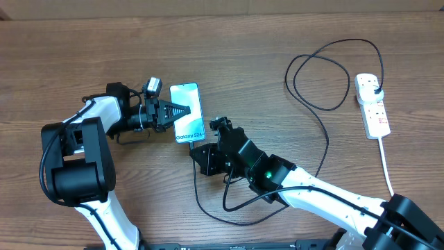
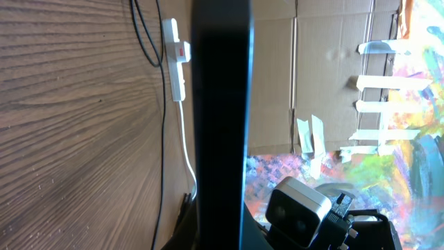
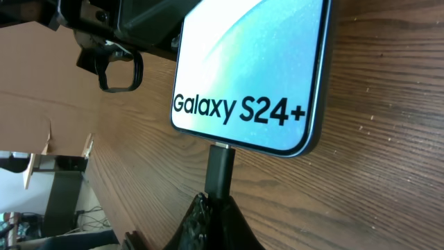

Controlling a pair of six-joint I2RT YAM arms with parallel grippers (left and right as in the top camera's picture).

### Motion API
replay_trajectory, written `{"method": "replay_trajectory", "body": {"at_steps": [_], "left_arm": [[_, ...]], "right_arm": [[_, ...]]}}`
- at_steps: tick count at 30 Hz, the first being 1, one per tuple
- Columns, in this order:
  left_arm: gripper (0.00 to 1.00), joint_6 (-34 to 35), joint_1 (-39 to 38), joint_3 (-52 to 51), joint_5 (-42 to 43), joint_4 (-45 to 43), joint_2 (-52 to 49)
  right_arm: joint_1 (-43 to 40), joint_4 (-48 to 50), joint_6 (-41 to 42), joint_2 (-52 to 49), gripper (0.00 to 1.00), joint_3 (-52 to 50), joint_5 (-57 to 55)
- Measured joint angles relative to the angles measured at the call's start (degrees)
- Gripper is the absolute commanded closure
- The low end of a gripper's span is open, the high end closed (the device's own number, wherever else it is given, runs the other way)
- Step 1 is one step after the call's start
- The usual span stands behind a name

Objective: Plug charger to phone and switch on socket
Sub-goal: 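Release the plug and raise the right gripper beside the phone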

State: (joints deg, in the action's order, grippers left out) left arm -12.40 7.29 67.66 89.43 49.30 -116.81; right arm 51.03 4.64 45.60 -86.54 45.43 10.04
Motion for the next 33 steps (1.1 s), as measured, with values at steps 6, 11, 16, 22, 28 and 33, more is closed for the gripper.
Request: {"method": "replay_trajectory", "body": {"at_steps": [6, 11, 16, 22, 28, 33], "left_arm": [[0.96, 0.0, 0.0, 0.42, 0.02, -0.02, 0.0], [0.96, 0.0, 0.0, 0.44, 0.02, -0.02, 0.0], [0.96, 0.02, 0.0, 0.7, 0.02, 0.0, 0.0], [0.96, -0.39, -0.42, 0.11, -0.31, 0.22, 0.0], [0.96, -1.14, -2.29, -1.73, -3.48, 1.14, -0.46], [0.96, -1.14, -2.6, -1.73, -4.02, 1.51, -0.46]], "right_arm": [[0.0, 0.66, -1.49, -0.22, 0.96, 0.0, -0.22], [0.0, 0.66, -2.12, -0.22, 0.96, 0.0, -0.26], [0.0, 1.46, -2.14, -0.33, 0.87, 0.0, -0.26], [-0.83, 2.12, -1.99, -0.33, 0.03, 0.74, -1.25], [-5.03, -3.91, -2.99, -0.35, 0.0, 2.8, -6.97], [-11.37, -3.67, -2.71, -0.35, 0.05, 2.8, 3.48]]}}
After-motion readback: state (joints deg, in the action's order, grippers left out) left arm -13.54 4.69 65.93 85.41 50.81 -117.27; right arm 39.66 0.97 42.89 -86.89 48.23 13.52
